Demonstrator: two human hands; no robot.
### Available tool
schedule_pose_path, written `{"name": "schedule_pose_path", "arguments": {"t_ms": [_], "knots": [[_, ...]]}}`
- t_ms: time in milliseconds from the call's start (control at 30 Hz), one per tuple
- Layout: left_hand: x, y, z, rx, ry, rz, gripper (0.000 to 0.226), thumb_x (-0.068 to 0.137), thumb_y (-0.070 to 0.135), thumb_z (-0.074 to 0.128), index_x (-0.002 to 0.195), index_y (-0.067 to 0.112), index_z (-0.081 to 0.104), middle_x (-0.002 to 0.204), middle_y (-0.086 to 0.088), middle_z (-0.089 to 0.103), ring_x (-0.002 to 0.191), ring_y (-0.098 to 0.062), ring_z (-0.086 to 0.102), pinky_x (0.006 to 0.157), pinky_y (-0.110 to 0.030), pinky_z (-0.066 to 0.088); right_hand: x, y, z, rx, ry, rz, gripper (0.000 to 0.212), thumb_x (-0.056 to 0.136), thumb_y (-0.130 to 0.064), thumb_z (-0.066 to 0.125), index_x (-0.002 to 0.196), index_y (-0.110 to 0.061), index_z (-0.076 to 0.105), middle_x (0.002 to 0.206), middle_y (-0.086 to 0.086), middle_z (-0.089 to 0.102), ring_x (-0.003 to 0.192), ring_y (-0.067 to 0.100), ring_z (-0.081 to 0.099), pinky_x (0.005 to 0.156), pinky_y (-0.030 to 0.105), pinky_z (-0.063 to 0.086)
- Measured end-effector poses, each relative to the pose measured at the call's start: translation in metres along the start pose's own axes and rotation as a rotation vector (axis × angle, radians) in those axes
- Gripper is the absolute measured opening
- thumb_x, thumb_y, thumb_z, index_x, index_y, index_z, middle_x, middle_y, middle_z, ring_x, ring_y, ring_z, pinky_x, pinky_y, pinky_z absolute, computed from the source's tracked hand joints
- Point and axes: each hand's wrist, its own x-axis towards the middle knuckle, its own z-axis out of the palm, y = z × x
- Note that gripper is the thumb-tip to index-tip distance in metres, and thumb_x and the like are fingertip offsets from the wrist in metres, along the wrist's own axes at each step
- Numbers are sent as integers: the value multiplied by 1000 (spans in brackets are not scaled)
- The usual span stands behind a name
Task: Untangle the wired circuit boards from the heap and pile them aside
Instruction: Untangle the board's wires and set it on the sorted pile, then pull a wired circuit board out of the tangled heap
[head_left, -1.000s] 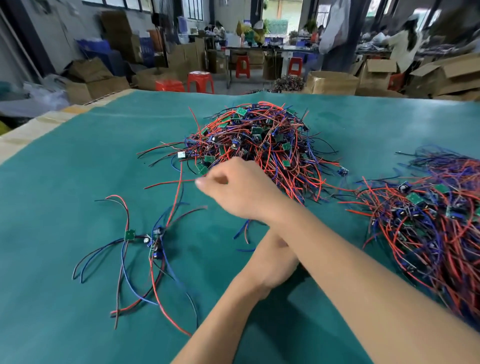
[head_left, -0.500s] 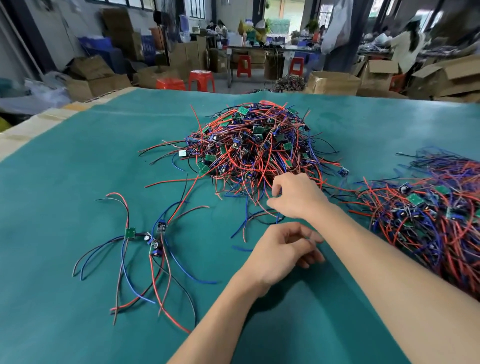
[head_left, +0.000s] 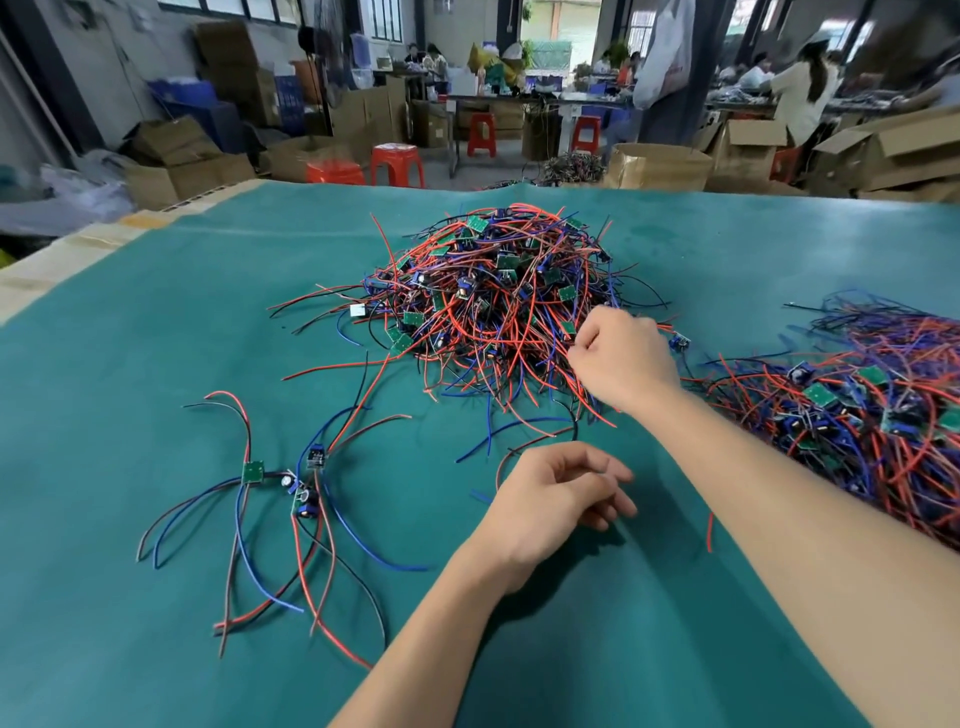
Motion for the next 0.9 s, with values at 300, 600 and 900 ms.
{"name": "schedule_pose_path", "arguments": {"t_ms": [300,600,900], "knots": [[2,-2,-2,-27,-18,-10,17,96,-2,50,99,3,66,82,-13,70,70,-16,56,66,-20,49,40,-1,8,-120,-107,-120,41,89,-10,67,123,-33,66,131,7,63,114,36,60,89,42,53],[2,-1,-2,-55,6,-24,17,96,-5,49,104,1,63,83,-14,69,66,-11,58,64,-18,50,-8,20,-26,504,-86,-9,26,71,-6,87,87,-21,74,77,1,70,69,19,63,64,33,55],[5,-4,0,-73,132,6,22,104,10,46,102,-4,63,84,-12,66,64,-14,60,63,-22,52,-116,56,-10,1153,-217,92,28,86,3,67,84,-19,85,97,9,80,87,14,67,64,26,47]]}}
